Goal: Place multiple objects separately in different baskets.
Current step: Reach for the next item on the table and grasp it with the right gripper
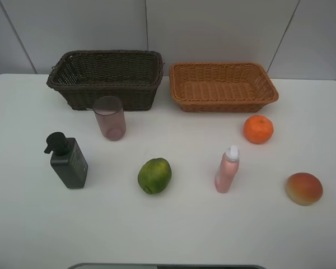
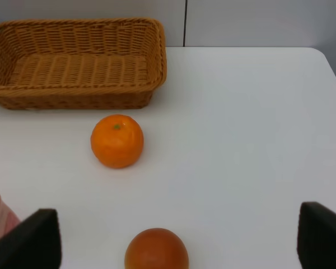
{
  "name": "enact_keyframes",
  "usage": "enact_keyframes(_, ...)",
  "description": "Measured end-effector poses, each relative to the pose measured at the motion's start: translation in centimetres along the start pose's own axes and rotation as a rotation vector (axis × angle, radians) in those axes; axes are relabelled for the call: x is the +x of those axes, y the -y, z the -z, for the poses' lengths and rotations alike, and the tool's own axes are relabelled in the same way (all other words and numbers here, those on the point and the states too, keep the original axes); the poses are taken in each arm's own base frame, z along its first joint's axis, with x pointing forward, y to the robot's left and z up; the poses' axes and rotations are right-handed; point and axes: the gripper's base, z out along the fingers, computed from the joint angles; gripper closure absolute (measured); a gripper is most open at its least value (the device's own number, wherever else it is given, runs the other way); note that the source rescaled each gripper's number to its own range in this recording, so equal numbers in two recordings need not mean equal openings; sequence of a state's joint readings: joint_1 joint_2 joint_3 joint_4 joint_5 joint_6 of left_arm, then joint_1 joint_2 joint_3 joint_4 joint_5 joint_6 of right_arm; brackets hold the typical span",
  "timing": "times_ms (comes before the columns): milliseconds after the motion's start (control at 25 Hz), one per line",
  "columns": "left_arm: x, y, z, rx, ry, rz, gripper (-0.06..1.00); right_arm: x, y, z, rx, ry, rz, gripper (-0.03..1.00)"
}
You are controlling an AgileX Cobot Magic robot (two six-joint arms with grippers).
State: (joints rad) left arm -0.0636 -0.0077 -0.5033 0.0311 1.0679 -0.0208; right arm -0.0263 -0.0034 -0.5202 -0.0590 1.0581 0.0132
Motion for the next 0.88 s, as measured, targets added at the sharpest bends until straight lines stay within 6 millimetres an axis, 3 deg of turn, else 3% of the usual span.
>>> enact_keyframes(880, 0.00, 0.00, 0.00, 0.000, 0.000, 0.000, 0.00, 0.00, 0.00, 0.00, 0.000, 0.000, 0.000, 0.15)
